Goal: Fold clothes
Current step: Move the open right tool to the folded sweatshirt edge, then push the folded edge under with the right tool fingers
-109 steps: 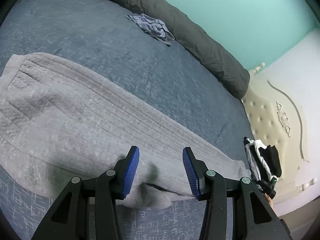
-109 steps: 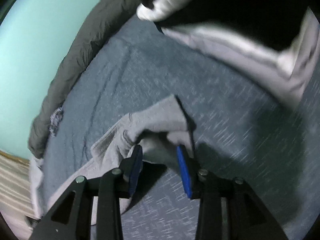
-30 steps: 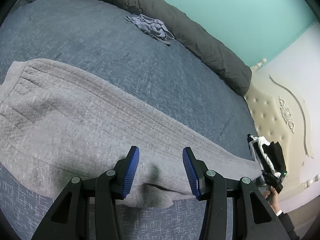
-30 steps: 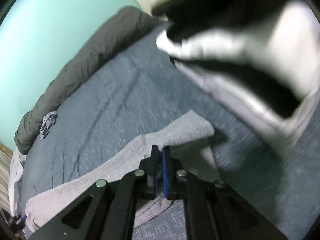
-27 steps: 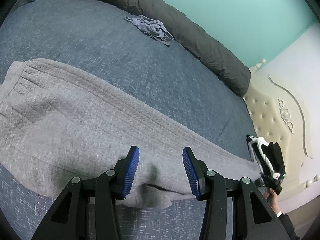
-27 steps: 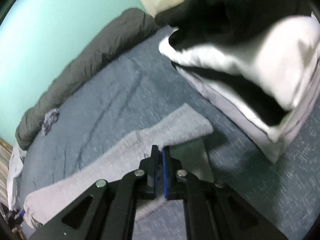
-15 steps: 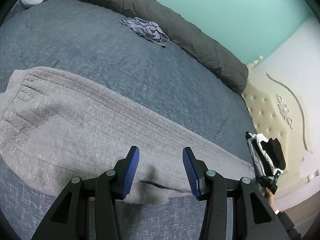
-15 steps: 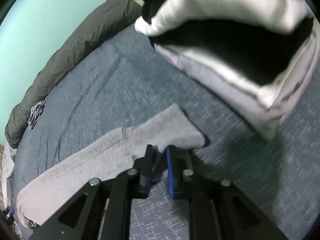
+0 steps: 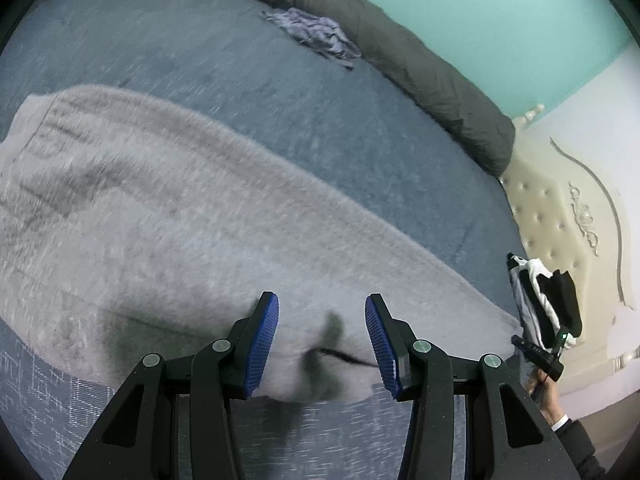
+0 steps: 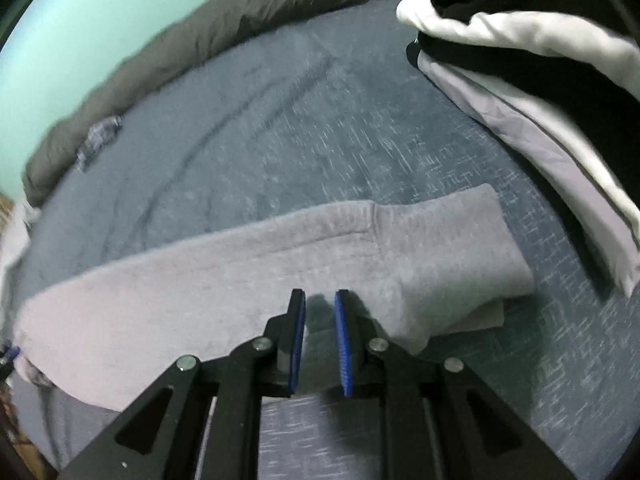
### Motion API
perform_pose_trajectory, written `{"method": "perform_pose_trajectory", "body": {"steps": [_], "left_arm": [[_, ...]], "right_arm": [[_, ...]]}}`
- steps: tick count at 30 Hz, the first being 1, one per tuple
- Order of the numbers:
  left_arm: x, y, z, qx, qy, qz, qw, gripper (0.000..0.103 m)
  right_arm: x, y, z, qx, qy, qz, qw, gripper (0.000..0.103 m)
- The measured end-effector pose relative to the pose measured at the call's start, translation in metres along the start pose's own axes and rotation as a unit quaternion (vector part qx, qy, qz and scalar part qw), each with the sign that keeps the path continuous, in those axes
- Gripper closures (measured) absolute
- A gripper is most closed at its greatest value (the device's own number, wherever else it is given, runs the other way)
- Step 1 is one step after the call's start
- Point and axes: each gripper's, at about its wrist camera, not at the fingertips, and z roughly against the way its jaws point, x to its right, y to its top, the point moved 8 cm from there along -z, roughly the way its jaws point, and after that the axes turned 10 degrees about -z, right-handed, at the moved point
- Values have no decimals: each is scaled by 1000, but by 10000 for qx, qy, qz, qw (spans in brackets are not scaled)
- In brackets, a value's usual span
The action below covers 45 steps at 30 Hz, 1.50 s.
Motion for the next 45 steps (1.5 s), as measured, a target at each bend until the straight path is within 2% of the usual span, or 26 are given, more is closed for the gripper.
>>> {"method": "perform_pose_trajectory", "body": {"steps": [3,4,8,12,15,20,22,25,32,36,42,45], "left_arm": [[-11,-4,1,-26,14,58,10000,54],[-13,-4,2,-21,17,61,10000,54],[-21,-4,10,54,3,95,9999,54],[-24,-7,25,137,14,44,9999,54],[-30,-12,41,170,73,-23,9998,53],[-52,-23,70,329,197,0,9993,50],[-63,-26,80,410,229,68,9989,50],[-76,-30,90,533,270,127,9981,50],[-102,-41,98,726,432,-17,9964,50],[-122,-44,104,799,605,-56,9950,50],[-138,-45,119,918,737,-50,9930,50],[-144,-49,122,945,658,34,9933,50]], "right_arm": [[-1,6,12,217,-325,-33,9992,89],[-12,7,17,249,-261,76,9993,89],[-65,0,34,164,187,458,9986,89],[-142,-31,40,-232,972,679,9927,85],[-197,-62,46,-608,1428,953,9833,78],[-287,-109,62,-955,1893,1442,9666,74],[-328,-131,65,-1133,2090,1641,9574,66],[-382,-163,69,-1339,2339,2007,9418,65],[-464,-226,51,-1517,2440,2624,9212,64],[-498,-244,40,-1412,2354,2919,9162,64],[-512,-253,26,-1484,2361,2813,9182,64],[-518,-258,18,-1512,2305,2769,9205,64]]}}
